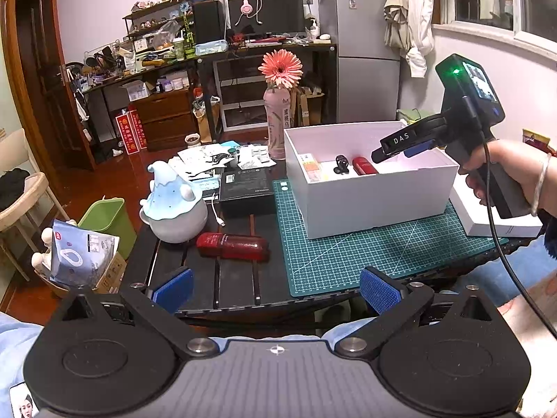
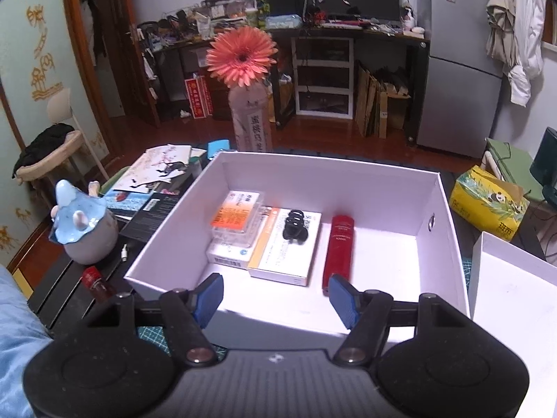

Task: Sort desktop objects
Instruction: 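Lift the open right gripper out of the white box and withdraw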

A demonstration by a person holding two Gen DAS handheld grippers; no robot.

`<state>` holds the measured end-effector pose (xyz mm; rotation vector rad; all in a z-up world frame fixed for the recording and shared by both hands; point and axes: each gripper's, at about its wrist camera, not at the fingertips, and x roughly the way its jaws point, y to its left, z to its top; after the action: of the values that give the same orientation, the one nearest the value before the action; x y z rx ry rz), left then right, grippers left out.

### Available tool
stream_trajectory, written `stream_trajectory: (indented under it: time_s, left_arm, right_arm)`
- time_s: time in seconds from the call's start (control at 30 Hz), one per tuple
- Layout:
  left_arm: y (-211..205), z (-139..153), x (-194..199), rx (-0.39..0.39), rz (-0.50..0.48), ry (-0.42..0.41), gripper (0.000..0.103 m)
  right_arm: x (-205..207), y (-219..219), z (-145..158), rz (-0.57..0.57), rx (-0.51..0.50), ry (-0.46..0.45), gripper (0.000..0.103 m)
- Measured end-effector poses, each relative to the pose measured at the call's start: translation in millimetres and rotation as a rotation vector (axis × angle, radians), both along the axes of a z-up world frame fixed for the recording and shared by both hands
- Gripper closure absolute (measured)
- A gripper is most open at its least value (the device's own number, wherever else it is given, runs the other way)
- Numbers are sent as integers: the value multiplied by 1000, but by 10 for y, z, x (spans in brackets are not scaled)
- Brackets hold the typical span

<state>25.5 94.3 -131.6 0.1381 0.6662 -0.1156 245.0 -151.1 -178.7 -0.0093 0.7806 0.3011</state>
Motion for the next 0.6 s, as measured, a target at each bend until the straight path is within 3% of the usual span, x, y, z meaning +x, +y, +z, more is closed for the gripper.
stream_trajectory:
  time_s: [0.1,0.2,0.6]
  left_arm:
    - [-7,0,-2,2,-3,1,0]
    - [-9,1,-5,4,0,0,0]
    - [-14,4,-5,6,5,1,0]
  right_arm:
    - [-87,39,16,22,-11,-29,36]
    - [-183,71,44,40,-16,-64,24]
    - [-543,262,82,136,5,-146,24]
